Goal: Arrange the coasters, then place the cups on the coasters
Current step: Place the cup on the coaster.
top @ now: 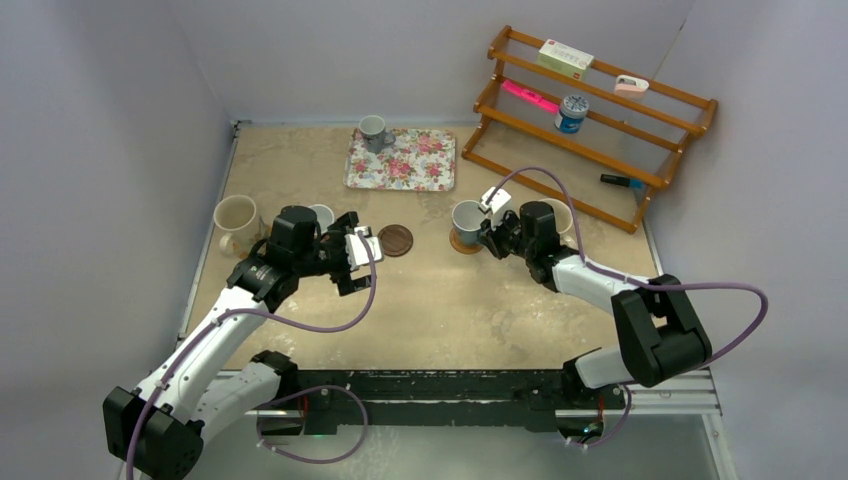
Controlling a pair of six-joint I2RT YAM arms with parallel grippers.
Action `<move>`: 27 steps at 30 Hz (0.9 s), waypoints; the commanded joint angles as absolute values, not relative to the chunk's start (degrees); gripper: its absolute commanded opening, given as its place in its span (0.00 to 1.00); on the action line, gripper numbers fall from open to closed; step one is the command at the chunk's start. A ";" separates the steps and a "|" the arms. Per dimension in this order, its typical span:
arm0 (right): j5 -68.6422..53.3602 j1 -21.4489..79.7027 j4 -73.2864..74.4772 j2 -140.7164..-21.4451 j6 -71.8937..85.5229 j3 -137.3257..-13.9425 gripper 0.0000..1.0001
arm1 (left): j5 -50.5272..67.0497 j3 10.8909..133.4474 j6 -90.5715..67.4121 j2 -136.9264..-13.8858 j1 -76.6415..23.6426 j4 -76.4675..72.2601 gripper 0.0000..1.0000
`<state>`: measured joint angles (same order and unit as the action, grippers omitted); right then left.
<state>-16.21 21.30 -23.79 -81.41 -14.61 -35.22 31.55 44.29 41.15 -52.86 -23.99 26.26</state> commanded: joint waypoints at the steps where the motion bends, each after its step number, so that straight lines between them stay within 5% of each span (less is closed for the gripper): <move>1: -17.34 21.04 -24.56 -81.62 -15.81 -37.79 0.16 | 33.40 44.74 41.75 -52.38 -23.42 26.10 0.90; 20: -17.41 21.11 -23.65 -80.43 -17.02 -37.53 0.36 | 33.49 44.89 41.75 -52.49 -23.47 26.15 0.90; 27: -17.32 21.08 -23.64 -79.66 -17.40 -37.27 0.50 | 33.49 44.83 41.77 -52.56 -23.46 26.19 0.90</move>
